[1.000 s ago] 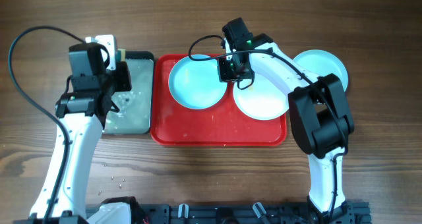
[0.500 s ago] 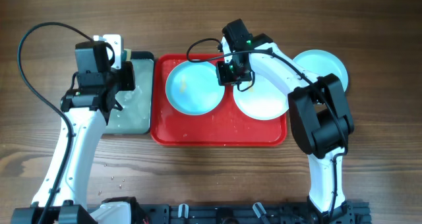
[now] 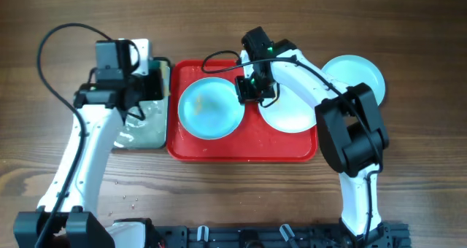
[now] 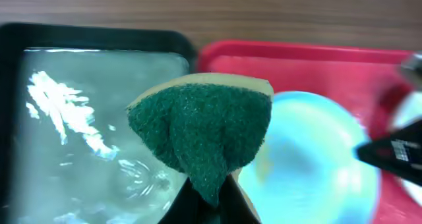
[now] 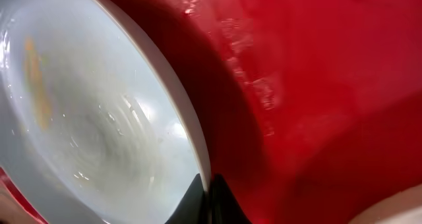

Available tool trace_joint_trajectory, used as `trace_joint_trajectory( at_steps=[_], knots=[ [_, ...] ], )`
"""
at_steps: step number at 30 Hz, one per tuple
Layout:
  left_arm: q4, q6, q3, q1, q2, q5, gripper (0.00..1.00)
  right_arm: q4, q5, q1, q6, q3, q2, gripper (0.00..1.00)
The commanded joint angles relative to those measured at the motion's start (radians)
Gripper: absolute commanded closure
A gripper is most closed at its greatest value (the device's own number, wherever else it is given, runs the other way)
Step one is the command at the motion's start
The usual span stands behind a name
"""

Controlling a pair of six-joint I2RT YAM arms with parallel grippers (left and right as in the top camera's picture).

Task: Clean dirty plates on tray and stack at the side
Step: 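Scrub the held teal plate with the sponge in the left gripper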

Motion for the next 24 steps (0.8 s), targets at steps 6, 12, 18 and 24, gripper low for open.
trace_joint_trajectory(
  at_steps=[6, 12, 18, 24],
  knots=[
    [-0.044, -0.243, 0.011, -0.187, 0.063, -0.001, 0.96, 0.016, 0.035, 0.051, 0.004, -0.005, -0.013, 0.96],
    [-0.072, -0.243, 0.011, -0.198, 0.198, 0.000, 0.96, 0.019, 0.036, 0.060, 0.003, -0.005, -0.013, 0.96],
    [-0.068, -0.238, 0.010, -0.214, 0.267, -0.042, 0.96, 0.023, 0.063, 0.060, 0.001, -0.005, -0.013, 0.90],
    [-0.049, -0.239, 0.010, -0.250, 0.311, -0.135, 0.96, 0.022, 0.062, 0.060, 0.001, -0.005, -0.013, 0.77]
  ],
)
